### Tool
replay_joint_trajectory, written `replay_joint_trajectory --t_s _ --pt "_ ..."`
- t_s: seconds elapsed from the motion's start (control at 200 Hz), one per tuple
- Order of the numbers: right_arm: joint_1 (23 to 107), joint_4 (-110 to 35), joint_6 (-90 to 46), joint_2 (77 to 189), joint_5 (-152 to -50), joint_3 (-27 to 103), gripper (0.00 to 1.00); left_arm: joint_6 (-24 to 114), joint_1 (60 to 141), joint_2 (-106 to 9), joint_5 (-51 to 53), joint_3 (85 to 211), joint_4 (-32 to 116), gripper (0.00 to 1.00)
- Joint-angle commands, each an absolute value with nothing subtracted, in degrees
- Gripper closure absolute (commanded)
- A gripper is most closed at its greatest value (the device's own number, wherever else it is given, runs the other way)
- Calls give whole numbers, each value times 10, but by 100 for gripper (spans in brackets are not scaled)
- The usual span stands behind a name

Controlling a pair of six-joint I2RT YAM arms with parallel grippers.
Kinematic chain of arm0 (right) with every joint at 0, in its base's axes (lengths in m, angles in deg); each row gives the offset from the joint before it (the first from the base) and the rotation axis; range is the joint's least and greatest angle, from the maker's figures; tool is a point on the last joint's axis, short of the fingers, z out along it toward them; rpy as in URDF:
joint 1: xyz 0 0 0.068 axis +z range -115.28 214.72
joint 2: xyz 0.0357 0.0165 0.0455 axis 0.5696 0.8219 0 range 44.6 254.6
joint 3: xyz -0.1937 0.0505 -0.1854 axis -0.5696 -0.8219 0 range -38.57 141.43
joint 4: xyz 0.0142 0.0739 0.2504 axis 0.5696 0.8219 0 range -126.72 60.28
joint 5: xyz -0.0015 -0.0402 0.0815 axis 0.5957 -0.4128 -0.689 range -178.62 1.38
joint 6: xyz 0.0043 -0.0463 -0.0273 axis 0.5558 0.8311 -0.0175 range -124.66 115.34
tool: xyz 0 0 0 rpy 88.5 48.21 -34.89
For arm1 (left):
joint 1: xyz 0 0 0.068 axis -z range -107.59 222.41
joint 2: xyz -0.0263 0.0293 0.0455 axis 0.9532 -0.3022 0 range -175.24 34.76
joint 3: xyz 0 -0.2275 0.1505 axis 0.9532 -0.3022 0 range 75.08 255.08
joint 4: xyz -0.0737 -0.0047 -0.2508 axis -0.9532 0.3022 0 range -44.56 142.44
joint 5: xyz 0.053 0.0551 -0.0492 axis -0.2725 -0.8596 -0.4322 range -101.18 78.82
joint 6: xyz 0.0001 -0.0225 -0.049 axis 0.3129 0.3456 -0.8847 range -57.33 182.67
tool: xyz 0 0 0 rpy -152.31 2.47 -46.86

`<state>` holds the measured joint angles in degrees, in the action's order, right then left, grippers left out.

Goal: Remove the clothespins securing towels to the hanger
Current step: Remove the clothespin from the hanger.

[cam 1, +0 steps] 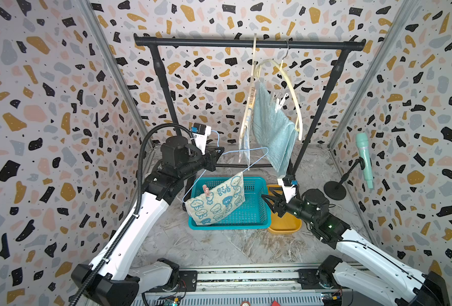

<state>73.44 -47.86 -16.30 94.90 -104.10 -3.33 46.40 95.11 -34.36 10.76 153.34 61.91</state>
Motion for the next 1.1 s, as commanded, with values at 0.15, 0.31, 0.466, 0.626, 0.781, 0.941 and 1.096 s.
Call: replay_joint_trajectory --t_s 0.15,0.31,0.466,0.626,0.781,0.941,1.096 --pt "751 -501 -121 980 -1177 33 46 456 956 -338 160 1541 586 100" --pt "771 -499 -94 1018 -1217 80 46 455 955 -340 195 1543 592 100" --pt "786 -504 -72 1062 -1252 128 46 446 955 -340 215 1541 595 100" --pt "804 -501 -52 1113 -1288 177 46 431 955 -338 233 1536 590 100" --pt "821 -491 -28 1158 -1309 222 46 418 956 -339 248 1531 582 100" --pt "827 -488 -18 1201 -1336 259 46 413 956 -339 254 1529 579 100" --pt "830 -481 -11 1236 -1359 292 45 410 956 -338 261 1528 578 100"
